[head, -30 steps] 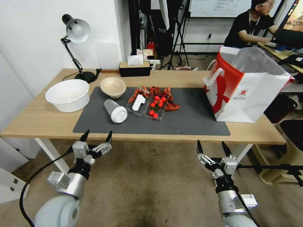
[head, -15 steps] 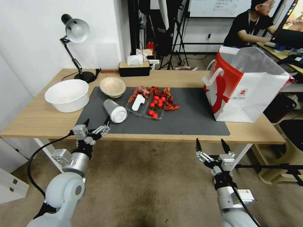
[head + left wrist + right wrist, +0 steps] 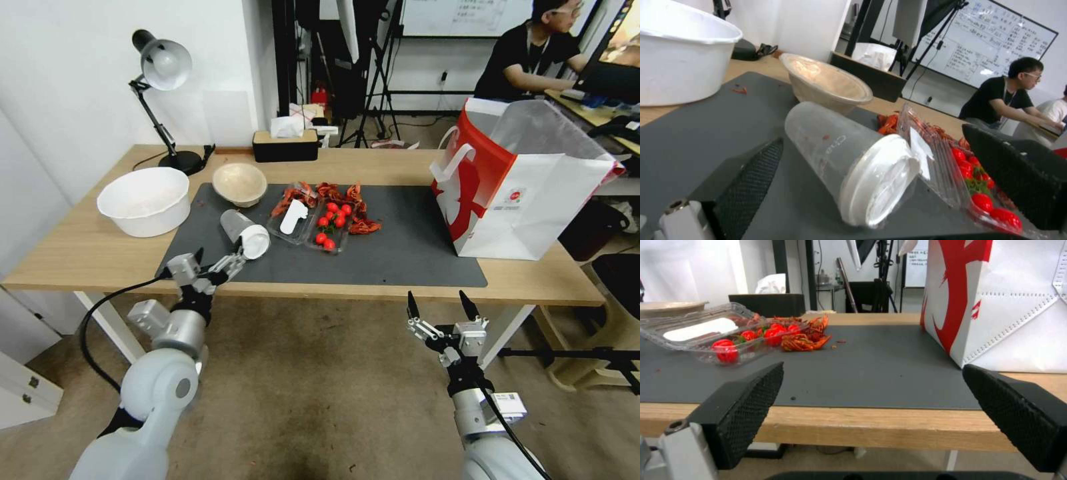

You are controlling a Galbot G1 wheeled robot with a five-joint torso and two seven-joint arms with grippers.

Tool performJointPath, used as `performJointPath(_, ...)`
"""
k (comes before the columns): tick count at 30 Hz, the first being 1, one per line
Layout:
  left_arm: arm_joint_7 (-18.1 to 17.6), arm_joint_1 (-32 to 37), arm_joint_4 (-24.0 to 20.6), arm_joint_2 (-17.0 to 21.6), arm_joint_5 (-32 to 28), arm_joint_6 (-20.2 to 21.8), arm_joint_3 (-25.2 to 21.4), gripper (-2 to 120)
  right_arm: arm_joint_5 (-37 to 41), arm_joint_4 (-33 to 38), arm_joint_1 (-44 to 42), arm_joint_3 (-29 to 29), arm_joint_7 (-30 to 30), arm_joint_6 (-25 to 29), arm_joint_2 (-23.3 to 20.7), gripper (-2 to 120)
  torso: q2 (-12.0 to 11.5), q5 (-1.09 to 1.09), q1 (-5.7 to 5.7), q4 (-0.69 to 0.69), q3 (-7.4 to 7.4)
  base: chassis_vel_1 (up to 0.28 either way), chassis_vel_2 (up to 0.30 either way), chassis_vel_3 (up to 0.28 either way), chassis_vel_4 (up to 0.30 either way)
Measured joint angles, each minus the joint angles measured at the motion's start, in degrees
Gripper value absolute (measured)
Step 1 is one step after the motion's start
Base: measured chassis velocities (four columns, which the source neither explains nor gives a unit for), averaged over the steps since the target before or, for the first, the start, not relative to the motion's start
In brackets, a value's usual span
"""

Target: Pick up the trash from the table and place it into the takeout bag.

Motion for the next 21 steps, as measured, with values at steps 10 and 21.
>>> performJointPath(10,-2.5,-2.6,0.2,0.7,-1.4,0.8,3.1,100,-0.1,-0.1,0.1,-0.2,0.1,-0.4,-0.3,100,0.0,0.00,-0.01,0.02,0.00,0.000,0.000,0.000,0.000)
performJointPath(21,-7.1,-9.6,3.0,3.3,-6.4,2.8,7.1,100,-0.7,-0.2,-0.7,-0.2,0.3,-0.4,0.1,100,0.0,0.01,-0.01,0.01,0.00,0.000,0.000,0.000,0.000)
